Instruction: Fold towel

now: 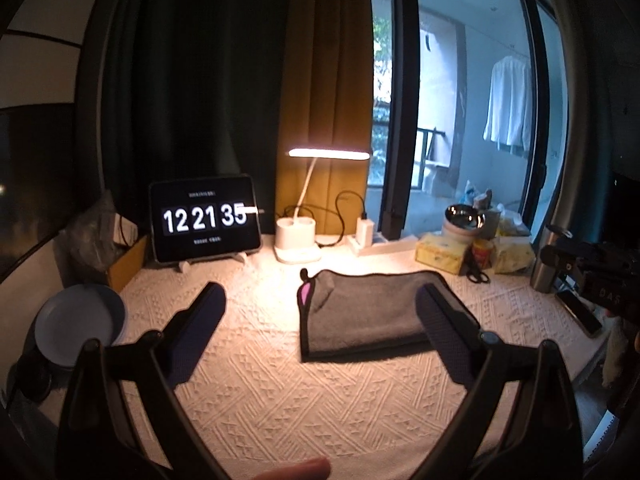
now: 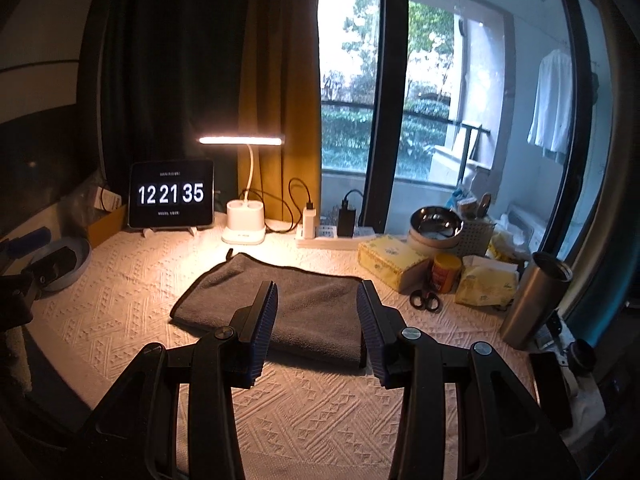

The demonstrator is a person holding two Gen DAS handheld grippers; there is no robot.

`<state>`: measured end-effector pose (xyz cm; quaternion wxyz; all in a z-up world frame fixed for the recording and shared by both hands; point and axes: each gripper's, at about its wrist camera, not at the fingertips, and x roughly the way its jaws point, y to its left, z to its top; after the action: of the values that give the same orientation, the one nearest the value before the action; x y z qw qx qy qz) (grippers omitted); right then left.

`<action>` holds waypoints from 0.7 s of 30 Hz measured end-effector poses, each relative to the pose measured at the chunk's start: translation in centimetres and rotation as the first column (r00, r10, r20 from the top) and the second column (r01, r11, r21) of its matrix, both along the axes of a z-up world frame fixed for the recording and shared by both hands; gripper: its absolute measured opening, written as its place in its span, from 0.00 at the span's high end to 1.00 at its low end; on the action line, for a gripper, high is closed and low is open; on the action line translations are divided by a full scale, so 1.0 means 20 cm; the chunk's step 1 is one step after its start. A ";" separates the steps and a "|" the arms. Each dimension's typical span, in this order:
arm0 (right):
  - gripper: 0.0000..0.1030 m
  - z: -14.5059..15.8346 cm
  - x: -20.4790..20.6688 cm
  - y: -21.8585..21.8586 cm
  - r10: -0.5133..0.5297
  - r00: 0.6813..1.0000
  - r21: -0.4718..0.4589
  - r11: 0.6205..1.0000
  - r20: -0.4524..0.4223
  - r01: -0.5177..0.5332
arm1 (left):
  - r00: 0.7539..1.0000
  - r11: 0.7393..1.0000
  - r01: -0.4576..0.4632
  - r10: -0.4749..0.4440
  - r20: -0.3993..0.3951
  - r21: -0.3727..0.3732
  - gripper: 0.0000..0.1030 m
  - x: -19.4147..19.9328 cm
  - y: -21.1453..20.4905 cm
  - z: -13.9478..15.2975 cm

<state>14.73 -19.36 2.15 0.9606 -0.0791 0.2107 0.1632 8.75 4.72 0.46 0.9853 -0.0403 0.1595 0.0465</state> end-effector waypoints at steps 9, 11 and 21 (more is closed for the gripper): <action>0.57 0.02 -0.19 -0.06 -0.017 0.998 0.027 1.000 0.067 0.016 | 0.995 1.000 0.002 -0.003 0.098 0.014 0.06 -0.18 -0.01 0.04; 0.57 0.02 -0.23 -0.07 -0.023 0.997 0.022 1.000 0.079 0.022 | 0.993 1.000 -0.002 0.001 0.116 0.010 0.06 -0.22 -0.01 0.05; 0.56 0.07 -0.34 -0.10 -0.027 0.988 0.048 0.999 0.153 0.020 | 0.973 0.998 -0.050 0.056 0.225 -0.031 0.06 -0.38 -0.07 0.06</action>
<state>7.84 -21.37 3.52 0.9774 -0.0665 0.1332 0.1501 1.14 3.40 1.70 0.9948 -0.0617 0.0460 0.0660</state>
